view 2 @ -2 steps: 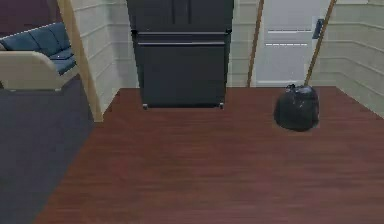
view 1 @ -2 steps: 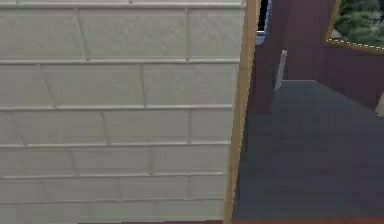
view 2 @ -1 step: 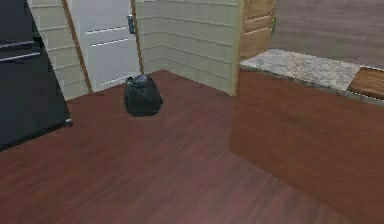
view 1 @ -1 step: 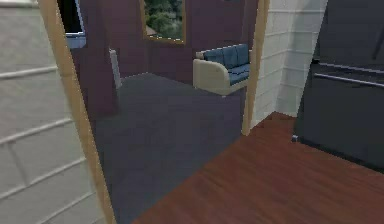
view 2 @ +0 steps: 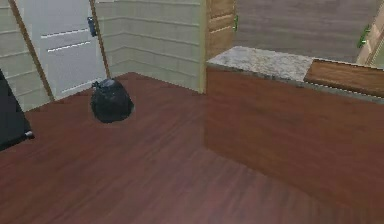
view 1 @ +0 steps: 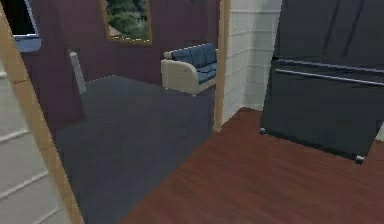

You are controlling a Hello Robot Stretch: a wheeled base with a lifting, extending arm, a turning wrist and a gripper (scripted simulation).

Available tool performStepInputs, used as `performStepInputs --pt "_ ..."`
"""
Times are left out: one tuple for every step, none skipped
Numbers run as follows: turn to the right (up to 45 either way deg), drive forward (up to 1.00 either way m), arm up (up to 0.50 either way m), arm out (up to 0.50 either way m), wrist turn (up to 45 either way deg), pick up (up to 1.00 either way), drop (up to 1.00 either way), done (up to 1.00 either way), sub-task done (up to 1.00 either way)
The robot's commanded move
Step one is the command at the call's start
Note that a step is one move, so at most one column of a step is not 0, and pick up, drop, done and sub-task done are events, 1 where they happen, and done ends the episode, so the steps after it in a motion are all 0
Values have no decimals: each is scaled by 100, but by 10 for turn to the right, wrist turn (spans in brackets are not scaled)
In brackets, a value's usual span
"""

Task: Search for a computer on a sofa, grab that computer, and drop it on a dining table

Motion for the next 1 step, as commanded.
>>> performStepInputs --pt "0 65 0 0 0 0 0 0 0"
